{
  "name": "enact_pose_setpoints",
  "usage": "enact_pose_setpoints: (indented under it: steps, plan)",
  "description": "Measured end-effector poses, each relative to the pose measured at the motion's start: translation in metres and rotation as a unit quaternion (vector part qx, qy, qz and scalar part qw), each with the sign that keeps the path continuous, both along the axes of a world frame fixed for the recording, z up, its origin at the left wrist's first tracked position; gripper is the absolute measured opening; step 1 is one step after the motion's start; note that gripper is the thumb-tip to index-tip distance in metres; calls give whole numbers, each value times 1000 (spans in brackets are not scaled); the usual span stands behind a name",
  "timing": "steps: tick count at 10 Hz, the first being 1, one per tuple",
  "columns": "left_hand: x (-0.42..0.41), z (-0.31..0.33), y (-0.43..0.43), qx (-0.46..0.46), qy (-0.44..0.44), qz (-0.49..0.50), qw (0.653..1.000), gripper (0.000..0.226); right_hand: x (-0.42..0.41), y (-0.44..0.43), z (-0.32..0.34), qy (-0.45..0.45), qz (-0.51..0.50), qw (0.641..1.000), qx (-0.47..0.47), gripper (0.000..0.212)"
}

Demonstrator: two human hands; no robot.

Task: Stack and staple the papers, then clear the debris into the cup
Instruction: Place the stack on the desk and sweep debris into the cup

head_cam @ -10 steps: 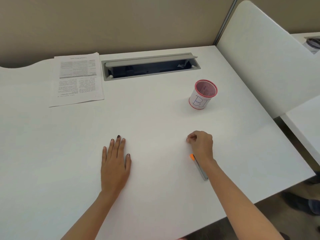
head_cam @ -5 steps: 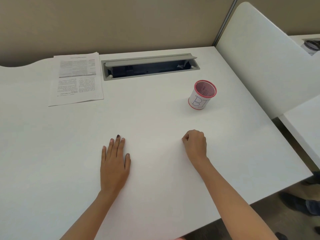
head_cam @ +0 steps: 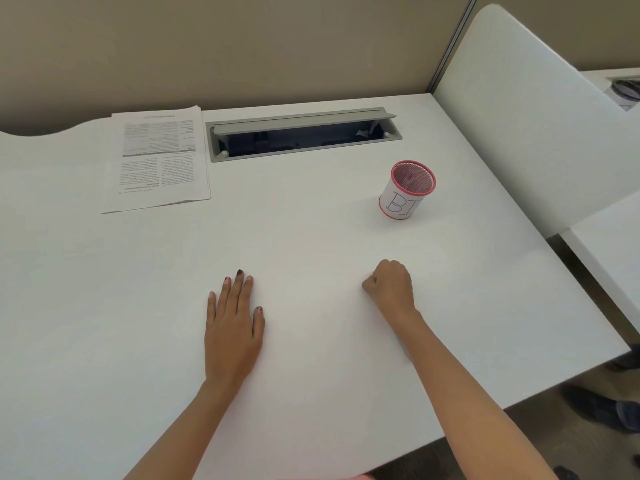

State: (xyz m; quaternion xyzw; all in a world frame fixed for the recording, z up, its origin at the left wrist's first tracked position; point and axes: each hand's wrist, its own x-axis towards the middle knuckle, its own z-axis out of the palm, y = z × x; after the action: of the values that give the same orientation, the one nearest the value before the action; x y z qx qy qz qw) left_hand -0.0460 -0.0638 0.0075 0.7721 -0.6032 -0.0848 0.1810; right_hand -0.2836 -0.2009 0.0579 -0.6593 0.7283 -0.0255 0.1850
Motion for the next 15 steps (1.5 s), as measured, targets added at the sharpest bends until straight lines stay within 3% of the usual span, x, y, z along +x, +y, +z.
enact_pose_setpoints:
  steps: [1,2,3,5,6,8,10,11,14,15]
  plan:
    - [0,0,0,0,0,1,1000,59,-19,-7,5,-188,-108,976,-21,20]
    - [0,0,0,-2,1,0,1000,59,-37,-14,16,-319,-218,922,-30,15]
    - [0,0,0,-1,0,1,1000,59,-52,-28,19,-416,-272,867,-42,15]
    - [0,-1,0,-2,0,1,1000,59,-61,-44,37,-530,-256,807,-47,14]
    - [0,-1,0,-5,1,1,1000,59,-59,-60,52,-502,-258,820,-98,12]
    - [0,-2,0,-3,-3,1,1000,59,-55,-110,87,-348,-207,877,-260,17]
    - [0,-1,0,-3,0,0,1000,59,-51,-142,95,-194,-98,924,-314,27]
    - [0,-1,0,-3,0,-1,1000,59,-50,-144,98,-140,-77,934,-318,22]
    - [0,-2,0,-7,-2,-1,1000,58,-42,-131,93,-143,-19,920,-365,27]
    - [1,-1,0,-6,-2,0,1000,58,-29,-112,80,-156,-13,912,-379,20]
